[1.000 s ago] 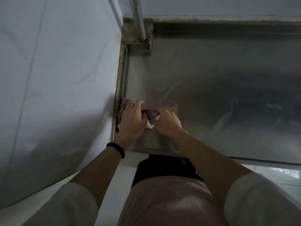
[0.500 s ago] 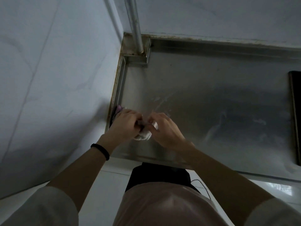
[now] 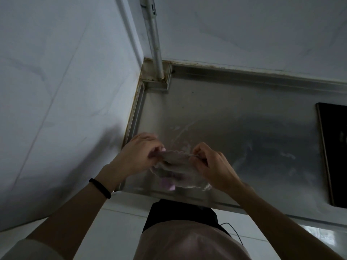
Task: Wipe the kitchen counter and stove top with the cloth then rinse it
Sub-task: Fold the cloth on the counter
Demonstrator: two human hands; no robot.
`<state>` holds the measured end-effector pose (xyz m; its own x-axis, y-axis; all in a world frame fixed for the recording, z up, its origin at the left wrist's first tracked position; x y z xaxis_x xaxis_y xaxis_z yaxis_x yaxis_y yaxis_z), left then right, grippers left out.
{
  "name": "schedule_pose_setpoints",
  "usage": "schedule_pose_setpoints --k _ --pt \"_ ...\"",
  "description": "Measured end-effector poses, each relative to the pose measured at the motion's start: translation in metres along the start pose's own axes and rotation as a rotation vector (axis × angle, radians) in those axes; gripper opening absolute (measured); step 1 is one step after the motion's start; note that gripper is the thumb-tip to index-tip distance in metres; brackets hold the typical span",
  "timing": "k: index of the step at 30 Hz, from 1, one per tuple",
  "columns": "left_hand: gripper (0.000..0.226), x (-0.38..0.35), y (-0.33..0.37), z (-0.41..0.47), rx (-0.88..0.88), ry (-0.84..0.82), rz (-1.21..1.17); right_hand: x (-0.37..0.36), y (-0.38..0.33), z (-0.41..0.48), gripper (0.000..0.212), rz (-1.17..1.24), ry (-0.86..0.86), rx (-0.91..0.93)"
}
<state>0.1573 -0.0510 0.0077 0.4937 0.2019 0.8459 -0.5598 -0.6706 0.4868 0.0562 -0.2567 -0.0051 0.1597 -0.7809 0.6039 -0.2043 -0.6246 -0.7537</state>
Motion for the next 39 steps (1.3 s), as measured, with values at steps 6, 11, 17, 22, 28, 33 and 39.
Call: schedule_pose_setpoints --k 6,11,17,22,28,33,39 --pt "0.020 -0.007 0.003 -0.003 0.092 -0.175 -0.052 0.016 0.009 -0.010 0.024 0.013 0.004 -0.033" --pt "0.006 0.006 -0.001 -0.012 0.102 -0.122 -0.143 0.032 0.026 -0.019 0.019 -0.031 -0.146 -0.080" --pt "0.009 0.018 -0.023 -0.021 0.254 0.080 -0.487 0.053 0.040 -0.029 0.011 0.077 -0.140 -0.133" --pt "0.036 0.029 -0.030 -0.007 0.338 0.301 -0.700 0.078 0.041 -0.010 0.032 0.186 0.134 -0.144" --pt "0.036 0.017 -0.038 0.030 0.446 0.308 -0.724 0.088 0.060 0.014 0.011 0.186 0.371 -0.235" --pt "0.025 -0.001 -0.049 0.072 0.501 0.280 -0.705 0.081 0.085 0.046 0.024 0.046 0.393 -0.330" --pt "0.025 -0.001 -0.068 0.105 0.546 0.355 -0.590 0.074 0.090 0.078 0.023 0.048 0.485 -0.377"
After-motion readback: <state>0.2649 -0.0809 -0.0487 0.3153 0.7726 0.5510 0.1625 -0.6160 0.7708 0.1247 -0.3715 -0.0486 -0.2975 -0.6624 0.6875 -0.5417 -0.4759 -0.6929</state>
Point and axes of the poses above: each hand's wrist, its own z-axis towards the middle knuckle, its own x-axis out of the back of the hand, y = z × x, the point moved 6 cm from there along z, towards the middle knuckle
